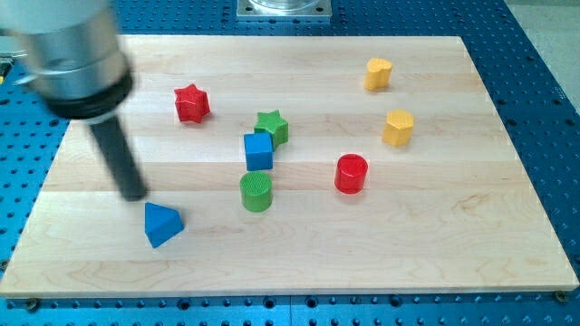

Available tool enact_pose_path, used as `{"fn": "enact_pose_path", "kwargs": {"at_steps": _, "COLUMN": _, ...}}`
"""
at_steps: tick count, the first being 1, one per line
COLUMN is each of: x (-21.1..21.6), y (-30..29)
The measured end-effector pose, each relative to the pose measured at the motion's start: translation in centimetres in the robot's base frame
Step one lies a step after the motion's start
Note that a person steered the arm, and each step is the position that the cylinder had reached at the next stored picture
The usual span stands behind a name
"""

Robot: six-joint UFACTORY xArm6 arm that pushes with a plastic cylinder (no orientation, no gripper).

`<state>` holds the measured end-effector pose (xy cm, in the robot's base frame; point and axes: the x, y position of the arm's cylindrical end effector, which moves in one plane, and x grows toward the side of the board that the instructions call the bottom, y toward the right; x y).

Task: Move the green star closer to the yellow heart

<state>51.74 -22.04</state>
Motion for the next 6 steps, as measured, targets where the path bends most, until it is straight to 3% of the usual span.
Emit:
{"fn": "enact_pose_path", "kwargs": {"at_steps": 1, "x": 0.0, "y": 5.6}}
{"fn": "enact_pose_path", "kwargs": {"at_steps": 3, "x": -7.2, "y": 19.7}}
{"fn": "enact_pose_path", "kwargs": {"at_steps": 4, "x": -12.5, "y": 19.1}}
{"fn": "enact_pose_path", "kwargs": {"at_steps": 5, "x": -14.5, "y": 21.6}}
{"fn": "enact_pose_path", "kwargs": {"at_steps": 6, "x": -16.2, "y": 28.3}}
